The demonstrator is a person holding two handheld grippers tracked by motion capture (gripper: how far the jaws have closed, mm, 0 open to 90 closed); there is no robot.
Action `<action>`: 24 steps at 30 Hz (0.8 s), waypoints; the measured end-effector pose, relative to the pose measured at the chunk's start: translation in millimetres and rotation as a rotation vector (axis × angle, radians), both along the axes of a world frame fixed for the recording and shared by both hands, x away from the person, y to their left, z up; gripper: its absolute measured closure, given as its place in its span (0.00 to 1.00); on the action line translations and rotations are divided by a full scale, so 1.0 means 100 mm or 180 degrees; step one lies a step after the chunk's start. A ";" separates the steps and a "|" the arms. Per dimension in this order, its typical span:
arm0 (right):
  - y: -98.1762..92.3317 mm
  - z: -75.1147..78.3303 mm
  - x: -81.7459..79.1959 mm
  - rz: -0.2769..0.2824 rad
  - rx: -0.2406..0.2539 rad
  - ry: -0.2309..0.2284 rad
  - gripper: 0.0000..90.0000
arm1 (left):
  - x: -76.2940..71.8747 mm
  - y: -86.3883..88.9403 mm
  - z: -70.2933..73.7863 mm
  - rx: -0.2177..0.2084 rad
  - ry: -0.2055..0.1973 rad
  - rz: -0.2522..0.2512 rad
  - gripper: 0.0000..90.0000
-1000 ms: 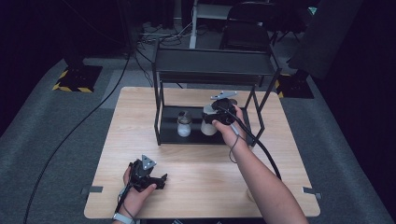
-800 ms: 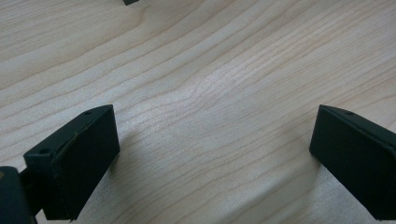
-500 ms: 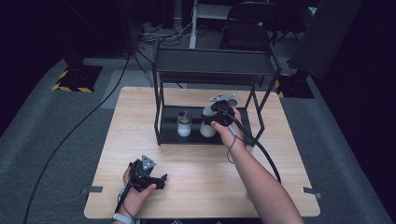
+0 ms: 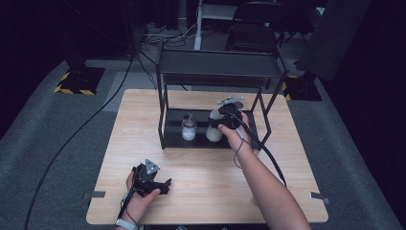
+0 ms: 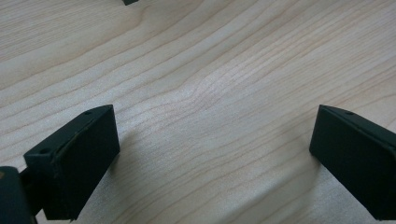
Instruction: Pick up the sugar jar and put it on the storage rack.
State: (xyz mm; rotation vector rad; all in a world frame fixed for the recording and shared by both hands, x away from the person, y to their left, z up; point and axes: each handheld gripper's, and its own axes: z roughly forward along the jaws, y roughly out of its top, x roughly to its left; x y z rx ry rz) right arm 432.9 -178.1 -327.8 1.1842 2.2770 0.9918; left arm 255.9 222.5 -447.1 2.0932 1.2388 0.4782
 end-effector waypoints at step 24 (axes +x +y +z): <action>-0.53 0.47 -0.55 -0.0049 0.0108 -0.0250 0.11 | 0.00 0.00 0.00 -0.0003 -0.0004 0.0001 0.02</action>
